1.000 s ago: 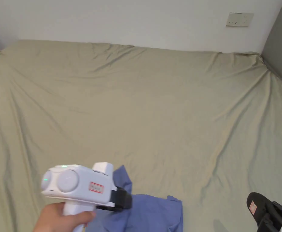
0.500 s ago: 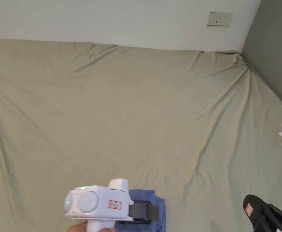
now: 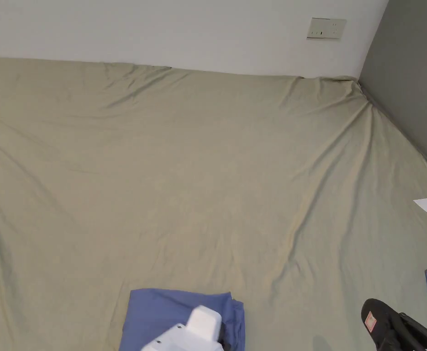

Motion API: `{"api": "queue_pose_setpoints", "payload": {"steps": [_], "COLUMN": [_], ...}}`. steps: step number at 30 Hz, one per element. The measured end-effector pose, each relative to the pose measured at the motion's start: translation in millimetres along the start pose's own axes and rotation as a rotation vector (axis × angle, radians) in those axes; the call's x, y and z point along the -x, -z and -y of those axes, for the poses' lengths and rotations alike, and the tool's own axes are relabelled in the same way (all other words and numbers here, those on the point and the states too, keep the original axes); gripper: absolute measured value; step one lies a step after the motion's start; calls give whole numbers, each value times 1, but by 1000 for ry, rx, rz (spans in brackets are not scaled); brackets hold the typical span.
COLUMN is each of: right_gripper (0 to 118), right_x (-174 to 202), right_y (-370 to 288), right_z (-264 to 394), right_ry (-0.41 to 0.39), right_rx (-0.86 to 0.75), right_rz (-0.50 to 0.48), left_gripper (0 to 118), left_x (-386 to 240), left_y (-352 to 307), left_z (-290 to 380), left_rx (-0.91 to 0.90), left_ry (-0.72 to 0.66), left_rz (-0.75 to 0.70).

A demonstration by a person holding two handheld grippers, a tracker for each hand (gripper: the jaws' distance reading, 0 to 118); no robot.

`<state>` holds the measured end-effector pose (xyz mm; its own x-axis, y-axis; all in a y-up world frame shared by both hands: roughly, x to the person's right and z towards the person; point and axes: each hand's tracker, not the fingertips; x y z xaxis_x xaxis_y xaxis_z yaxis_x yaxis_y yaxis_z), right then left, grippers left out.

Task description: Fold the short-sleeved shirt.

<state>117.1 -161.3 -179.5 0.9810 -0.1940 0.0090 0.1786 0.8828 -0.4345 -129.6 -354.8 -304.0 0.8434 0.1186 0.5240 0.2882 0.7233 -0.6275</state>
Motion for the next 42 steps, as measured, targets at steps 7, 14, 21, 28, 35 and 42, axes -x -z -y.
{"api": "queue_pose_setpoints", "payload": {"steps": [7, 14, 21, 28, 35, 42], "right_gripper": [0, 0, 0, 0, 0, 0], "right_x": [-6, 10, 62, 95, 88, 86], "right_y": [1, 20, 129, 208, 204, 203], "right_z": [3, 4, 64, 164, 154, 156], "right_ry": [15, -39, -194, -272, -248, -232], "right_rx": [9, 26, 267, 546, 524, 516], "right_rz": [18, -25, -242, -260, -275, -279], "left_gripper": [1, 1, 1, 3, 98, 65], "left_x": [-57, -29, 105, 172, 203, 216], "left_y": [14, -34, -141, -163, -113, -48], "left_z": [20, -4, -6, 23, 30, 32], "left_rx": [35, -32, -179, -148, 15, 211], "left_ry": [40, -183, -442, -556, -695, -871], "left_rz": [116, 223, 95, -27, 100, 266]}}
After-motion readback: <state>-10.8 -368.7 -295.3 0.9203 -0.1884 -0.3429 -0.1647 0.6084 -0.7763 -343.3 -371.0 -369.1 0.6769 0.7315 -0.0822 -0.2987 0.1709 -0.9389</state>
